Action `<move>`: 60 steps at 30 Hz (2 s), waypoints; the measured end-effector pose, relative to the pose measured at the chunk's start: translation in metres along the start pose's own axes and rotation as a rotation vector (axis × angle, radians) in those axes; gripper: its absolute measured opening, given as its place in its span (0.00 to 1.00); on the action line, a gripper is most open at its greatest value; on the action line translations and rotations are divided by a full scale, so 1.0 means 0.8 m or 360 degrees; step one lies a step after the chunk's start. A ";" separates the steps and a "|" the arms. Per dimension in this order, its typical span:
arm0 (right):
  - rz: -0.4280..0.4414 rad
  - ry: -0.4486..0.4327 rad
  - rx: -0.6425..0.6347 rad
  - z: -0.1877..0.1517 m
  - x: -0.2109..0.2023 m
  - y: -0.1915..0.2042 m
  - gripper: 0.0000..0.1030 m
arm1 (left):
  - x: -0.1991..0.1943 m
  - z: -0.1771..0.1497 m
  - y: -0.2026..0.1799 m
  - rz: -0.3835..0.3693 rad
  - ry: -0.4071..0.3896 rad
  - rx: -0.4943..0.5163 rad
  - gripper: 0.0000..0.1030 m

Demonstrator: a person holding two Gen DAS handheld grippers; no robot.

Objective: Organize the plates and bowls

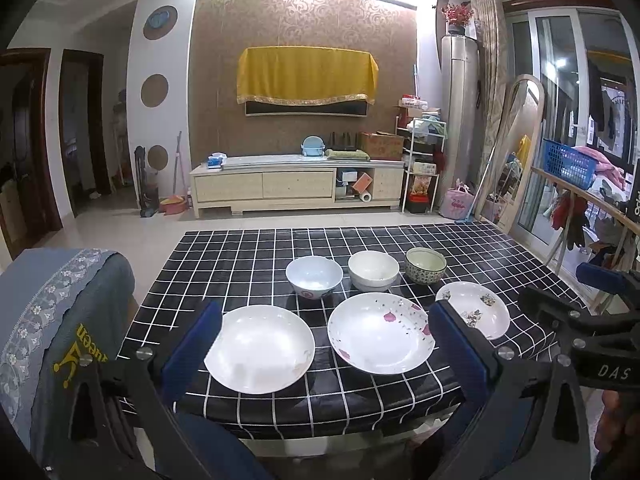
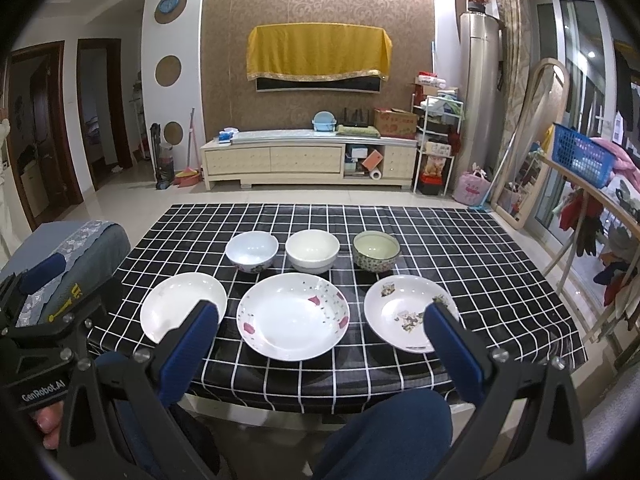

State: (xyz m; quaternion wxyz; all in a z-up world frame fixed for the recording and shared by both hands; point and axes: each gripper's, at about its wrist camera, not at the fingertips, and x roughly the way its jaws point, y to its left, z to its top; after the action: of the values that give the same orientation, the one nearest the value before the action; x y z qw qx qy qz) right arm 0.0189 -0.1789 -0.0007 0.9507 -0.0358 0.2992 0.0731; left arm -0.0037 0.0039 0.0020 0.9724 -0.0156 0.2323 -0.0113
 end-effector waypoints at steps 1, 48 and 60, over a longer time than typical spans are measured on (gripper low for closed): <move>0.0000 0.0001 0.0000 0.000 -0.001 0.000 1.00 | 0.000 0.000 0.000 0.0005 -0.0002 0.0001 0.99; 0.0372 0.0519 -0.0337 0.045 0.290 0.141 1.00 | 0.255 -0.031 0.187 0.0177 0.0847 -0.0343 0.77; 0.0529 0.0916 -0.0342 0.005 0.396 0.185 0.75 | 0.325 -0.091 0.239 0.0262 0.1100 -0.0458 0.53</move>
State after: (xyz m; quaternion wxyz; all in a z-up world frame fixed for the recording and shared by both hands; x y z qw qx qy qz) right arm 0.2543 0.0052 -0.1829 0.7934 -0.1056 0.5472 0.2449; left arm 0.1981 0.1852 -0.1873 0.8222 -0.1287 0.5463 0.0950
